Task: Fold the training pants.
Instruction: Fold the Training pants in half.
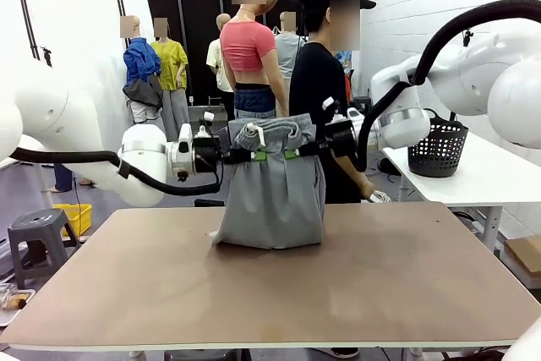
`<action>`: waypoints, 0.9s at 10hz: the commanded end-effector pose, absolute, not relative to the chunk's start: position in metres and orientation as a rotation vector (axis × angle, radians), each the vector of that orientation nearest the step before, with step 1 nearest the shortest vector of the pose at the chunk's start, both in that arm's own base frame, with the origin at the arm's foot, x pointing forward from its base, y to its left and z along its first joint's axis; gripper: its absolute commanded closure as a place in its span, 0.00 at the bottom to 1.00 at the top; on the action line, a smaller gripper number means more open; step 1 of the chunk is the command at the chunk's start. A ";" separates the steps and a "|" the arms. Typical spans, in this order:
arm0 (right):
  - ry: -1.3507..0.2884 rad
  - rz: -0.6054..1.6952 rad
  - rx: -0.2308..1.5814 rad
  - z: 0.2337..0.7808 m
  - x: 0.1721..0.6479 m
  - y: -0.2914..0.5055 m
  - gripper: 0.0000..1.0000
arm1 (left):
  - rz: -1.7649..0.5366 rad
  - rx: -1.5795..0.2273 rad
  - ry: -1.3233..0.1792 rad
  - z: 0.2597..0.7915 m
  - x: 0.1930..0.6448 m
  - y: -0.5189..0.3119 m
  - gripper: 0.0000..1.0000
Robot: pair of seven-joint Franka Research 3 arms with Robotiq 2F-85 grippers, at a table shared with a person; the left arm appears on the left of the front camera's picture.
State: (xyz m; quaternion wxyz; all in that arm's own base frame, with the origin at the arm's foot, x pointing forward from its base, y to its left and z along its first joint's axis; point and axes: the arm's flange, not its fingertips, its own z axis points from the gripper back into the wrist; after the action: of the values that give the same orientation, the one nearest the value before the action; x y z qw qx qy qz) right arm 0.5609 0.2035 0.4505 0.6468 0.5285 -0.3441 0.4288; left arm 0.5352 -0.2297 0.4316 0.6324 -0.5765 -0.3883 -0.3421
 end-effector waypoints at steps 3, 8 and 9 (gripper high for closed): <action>-0.568 0.792 1.301 0.405 0.520 0.180 1.00 | -0.522 -1.449 -0.669 0.412 0.474 -0.204 1.00; -0.398 0.577 1.331 0.355 0.539 0.167 1.00 | -0.190 -1.459 -0.450 0.330 0.522 -0.186 1.00; -0.377 0.533 1.310 0.343 0.550 0.161 1.00 | -0.149 -1.442 -0.447 0.319 0.533 -0.182 1.00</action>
State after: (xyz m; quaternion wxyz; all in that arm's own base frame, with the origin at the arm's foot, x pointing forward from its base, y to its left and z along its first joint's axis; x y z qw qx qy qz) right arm 0.5266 0.1990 0.3475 0.7201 0.6122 -0.1727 0.2770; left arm 0.5039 -0.2196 0.3220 0.7131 -0.6667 -0.1791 -0.1223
